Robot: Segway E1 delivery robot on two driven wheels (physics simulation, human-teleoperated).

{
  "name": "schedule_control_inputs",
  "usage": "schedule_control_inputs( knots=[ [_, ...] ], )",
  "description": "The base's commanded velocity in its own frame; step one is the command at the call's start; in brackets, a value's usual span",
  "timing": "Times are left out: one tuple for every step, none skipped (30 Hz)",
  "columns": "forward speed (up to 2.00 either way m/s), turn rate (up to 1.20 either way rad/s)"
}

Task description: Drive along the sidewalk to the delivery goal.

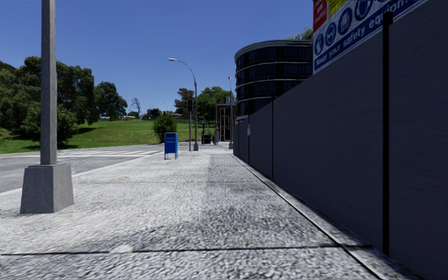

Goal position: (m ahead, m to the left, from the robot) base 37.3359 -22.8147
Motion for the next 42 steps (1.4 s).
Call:
schedule_control_inputs(
  knots=[
    [2.0, 0.0],
    [2.0, 0.0],
    [2.0, 0.0],
    [2.0, 0.0],
    [2.0, 0.0],
    [2.0, 0.0],
    [2.0, 0.0],
    [2.0, 0.0],
    [2.0, 0.0],
    [2.0, 0.14],
    [2.0, 0.39],
    [2.0, 0.41],
    [2.0, 0.41],
    [2.0, 0.2],
    [2.0, 0.03],
    [2.0, 0.0],
    [2.0, 0.0],
    [2.0, 0.0],
    [2.0, 0.0],
    [2.0, 0.0],
    [2.0, 0.0],
    [2.0, 0.0],
    [2.0, 0.0],
    [2.0, 0.0],
    [2.0, 0.0],
    [2.0, 0.0],
    [2.0, 0.0],
    [2.0, 0.0],
    [2.0, 0.0],
    [2.0, 0.0],
    [2.0, 0.0],
    [2.0, 0.0],
    [2.0, 0.0],
    [2.0, 0.0],
    [2.0, 0.0],
    [2.0, 0.0],
    [2.0, 0.0],
    [2.0, 0.0],
    [2.0, 0.0],
    [2.0, 0.0],
    [2.0, 0.0],
    [2.0, 0.0]
  ],
)
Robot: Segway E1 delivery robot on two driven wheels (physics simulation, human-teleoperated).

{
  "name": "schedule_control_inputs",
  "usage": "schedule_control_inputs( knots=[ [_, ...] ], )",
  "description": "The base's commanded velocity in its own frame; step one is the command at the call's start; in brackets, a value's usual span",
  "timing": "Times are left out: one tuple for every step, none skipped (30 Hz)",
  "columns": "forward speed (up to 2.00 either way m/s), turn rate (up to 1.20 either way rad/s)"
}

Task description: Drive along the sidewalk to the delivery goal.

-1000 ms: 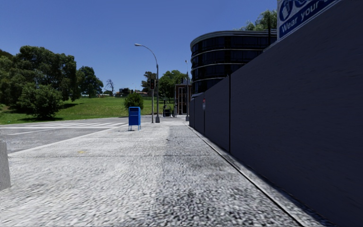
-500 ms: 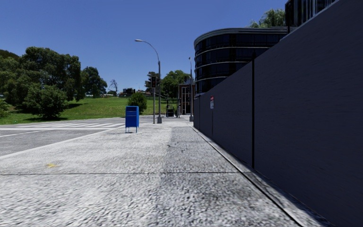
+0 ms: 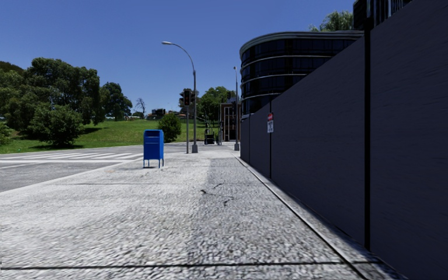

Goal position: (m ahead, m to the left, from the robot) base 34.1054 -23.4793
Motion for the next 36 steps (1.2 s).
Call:
schedule_control_inputs(
  knots=[
    [2.0, 0.0],
    [2.0, 0.0],
    [2.0, 0.0],
    [2.0, 0.0],
    [2.0, 0.0],
    [2.0, 0.0],
    [2.0, 0.0],
    [2.0, 0.0],
    [2.0, 0.0],
    [2.0, 0.0],
    [2.0, 0.0],
    [2.0, 0.0],
    [2.0, 0.0],
    [2.0, 0.0],
    [2.0, 0.0],
    [2.0, 0.0],
    [2.0, 0.0],
    [2.0, 0.0],
    [2.0, 0.0],
    [2.0, 0.0],
    [2.0, 0.0],
    [2.0, 0.0],
    [2.0, 0.0],
    [2.0, 0.0],
    [2.0, 0.0],
    [2.0, 0.0],
    [2.0, 0.0],
    [2.0, 0.0],
    [2.0, 0.0],
    [2.0, 0.0],
    [2.0, 0.0],
    [2.0, 0.0],
    [2.0, 0.0],
    [2.0, 0.0],
    [2.0, 0.0],
    [2.0, 0.0]
  ],
)
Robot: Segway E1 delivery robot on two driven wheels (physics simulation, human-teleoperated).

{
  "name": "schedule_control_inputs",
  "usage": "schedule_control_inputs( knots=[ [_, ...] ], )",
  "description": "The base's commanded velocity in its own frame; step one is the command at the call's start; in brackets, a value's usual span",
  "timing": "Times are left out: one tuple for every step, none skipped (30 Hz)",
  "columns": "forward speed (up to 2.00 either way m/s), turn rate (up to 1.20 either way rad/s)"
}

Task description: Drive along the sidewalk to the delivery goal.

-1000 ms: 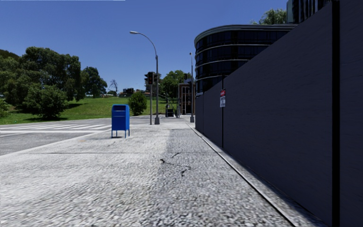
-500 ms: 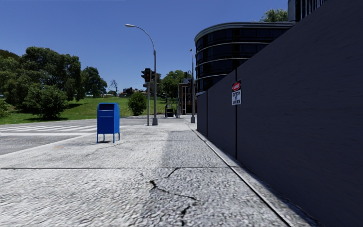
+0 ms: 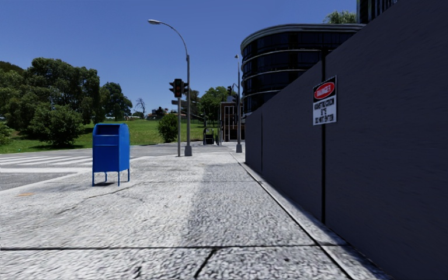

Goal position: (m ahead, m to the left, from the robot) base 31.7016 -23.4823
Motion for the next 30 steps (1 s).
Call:
schedule_control_inputs(
  knots=[
    [2.0, 0.0],
    [2.0, 0.0],
    [2.0, 0.0],
    [2.0, 0.0],
    [2.0, 0.0],
    [2.0, 0.0],
    [2.0, 0.0],
    [2.0, 0.0],
    [2.0, 0.0],
    [2.0, 0.0],
    [2.0, 0.0],
    [2.0, 0.0],
    [2.0, 0.0],
    [2.0, 0.0],
    [2.0, 0.0],
    [2.0, 0.0],
    [2.0, 0.0],
    [2.0, 0.0],
    [2.0, 0.0],
    [2.0, 0.0],
    [2.0, 0.0],
    [2.0, 0.0],
    [2.0, 0.0],
    [2.0, 0.0],
    [2.0, 0.0],
    [2.0, 0.0],
    [2.0, 0.0],
    [2.0, 0.0],
    [2.0, 0.0],
    [2.0, 0.06]
  ],
)
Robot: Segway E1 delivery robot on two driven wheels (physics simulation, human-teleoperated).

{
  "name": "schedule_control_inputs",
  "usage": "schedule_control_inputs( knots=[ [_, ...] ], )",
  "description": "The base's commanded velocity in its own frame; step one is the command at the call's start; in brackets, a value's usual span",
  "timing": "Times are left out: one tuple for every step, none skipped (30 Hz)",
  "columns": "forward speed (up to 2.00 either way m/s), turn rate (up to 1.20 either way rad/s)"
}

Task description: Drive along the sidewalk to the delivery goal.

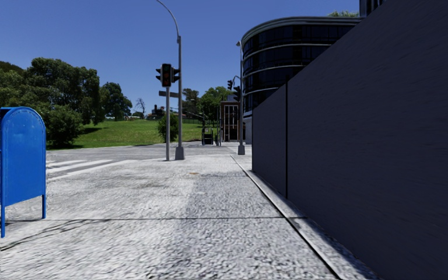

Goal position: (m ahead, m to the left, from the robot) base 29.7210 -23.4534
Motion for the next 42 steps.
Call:
schedule_control_inputs(
  knots=[
    [2.0, 0.8],
    [2.0, 0.8],
    [2.0, 1.04],
    [2.0, 1.11],
    [2.0, 0.27],
    [2.0, 0.05],
    [2.0, 0.0],
    [2.0, 0.0],
    [2.0, 0.0],
    [2.0, 0.0],
    [2.0, 0.0],
    [2.0, 0.0],
    [2.0, 0.0],
    [2.0, 0.0],
    [2.0, 0.0],
    [2.0, 0.0],
    [2.0, 0.0],
    [2.0, 0.0],
    [2.0, 0.0],
    [2.0, 0.0],
    [2.0, 0.0],
    [2.0, 0.0],
    [2.0, 0.0],
    [2.0, 0.0],
    [2.0, 0.0],
    [2.0, 0.0],
    [2.0, 0.0],
    [2.0, 0.0],
    [2.0, 0.0],
    [2.0, 0.0],
    [2.0, 0.0],
    [2.0, 0.0],
    [2.0, 0.0],
    [2.0, 0.0],
    [2.0, 0.0],
    [2.0, 0.0],
    [2.0, 0.0],
    [2.0, 0.0],
    [2.0, 0.0],
    [2.0, 0.0],
    [2.0, 0.0],
    [2.0, 0.0]
  ],
)
